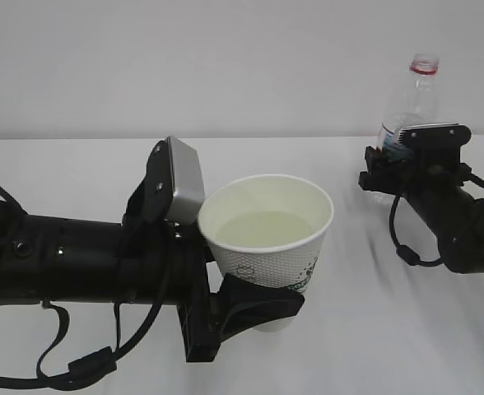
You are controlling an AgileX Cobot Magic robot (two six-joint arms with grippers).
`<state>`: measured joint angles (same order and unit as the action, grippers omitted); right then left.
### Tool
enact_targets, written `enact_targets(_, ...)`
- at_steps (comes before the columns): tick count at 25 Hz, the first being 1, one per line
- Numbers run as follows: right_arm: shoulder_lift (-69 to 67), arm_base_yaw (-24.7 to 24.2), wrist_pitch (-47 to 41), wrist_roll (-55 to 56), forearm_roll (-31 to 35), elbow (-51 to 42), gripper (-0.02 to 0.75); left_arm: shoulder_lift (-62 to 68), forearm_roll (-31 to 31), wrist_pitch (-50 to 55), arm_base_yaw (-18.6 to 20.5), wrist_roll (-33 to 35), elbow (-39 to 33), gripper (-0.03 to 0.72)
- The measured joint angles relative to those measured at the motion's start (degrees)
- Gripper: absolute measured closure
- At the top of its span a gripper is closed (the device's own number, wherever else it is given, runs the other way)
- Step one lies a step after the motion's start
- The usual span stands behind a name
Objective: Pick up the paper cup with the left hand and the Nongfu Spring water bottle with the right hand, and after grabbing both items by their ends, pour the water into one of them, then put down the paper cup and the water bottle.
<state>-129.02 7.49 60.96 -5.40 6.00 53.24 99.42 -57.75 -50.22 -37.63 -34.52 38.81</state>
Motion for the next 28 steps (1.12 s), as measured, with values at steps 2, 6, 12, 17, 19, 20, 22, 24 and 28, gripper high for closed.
enact_targets(2, 0.00, 0.00, 1.27, 0.22, 0.00, 0.00, 0.107, 0.00, 0.00, 0.00, 0.00, 0.00, 0.00, 0.177)
enact_targets(6, 0.00, 0.00, 3.72, 0.25, 0.00, 0.00, 0.098, 0.00, 0.00, 0.00, 0.00, 0.00, 0.00, 0.177)
enact_targets(12, 0.00, 0.00, 3.84, -0.74, 0.00, 0.00, 0.096, 0.00, 0.00, 0.00, 0.00, 0.00, 0.00, 0.178)
enact_targets(17, 0.93, 0.00, 3.94, -1.47, 0.00, 0.00, 0.096, 0.00, 0.00, 0.00, 0.00, 0.00, 0.00, 0.178)
enact_targets(19, 2.34, 0.00, 3.94, -1.59, 0.00, 0.00, 0.096, 0.00, 0.00, 0.00, 0.00, 0.00, 0.00, 0.178)
enact_targets(20, 3.18, 0.00, 3.94, -1.59, 0.00, 0.00, 0.096, 0.00, 0.00, 0.00, 0.00, 0.00, 0.00, 0.178)
enact_targets(22, 4.44, 0.00, 3.94, -1.70, 0.00, 0.00, 0.096, 0.00, 0.00, 0.00, 0.00, 0.00, 0.00, 0.178)
enact_targets(24, 5.43, 0.00, 3.94, -1.70, 0.00, 0.00, 0.096, 0.00, 0.00, 0.27, 0.00, 0.00, 0.00, 0.178)
enact_targets(28, 6.82, 0.00, 3.45, -1.70, 0.00, -0.40, 0.096, 0.00, 0.00, 0.49, 0.00, 0.00, 0.00, 0.178)
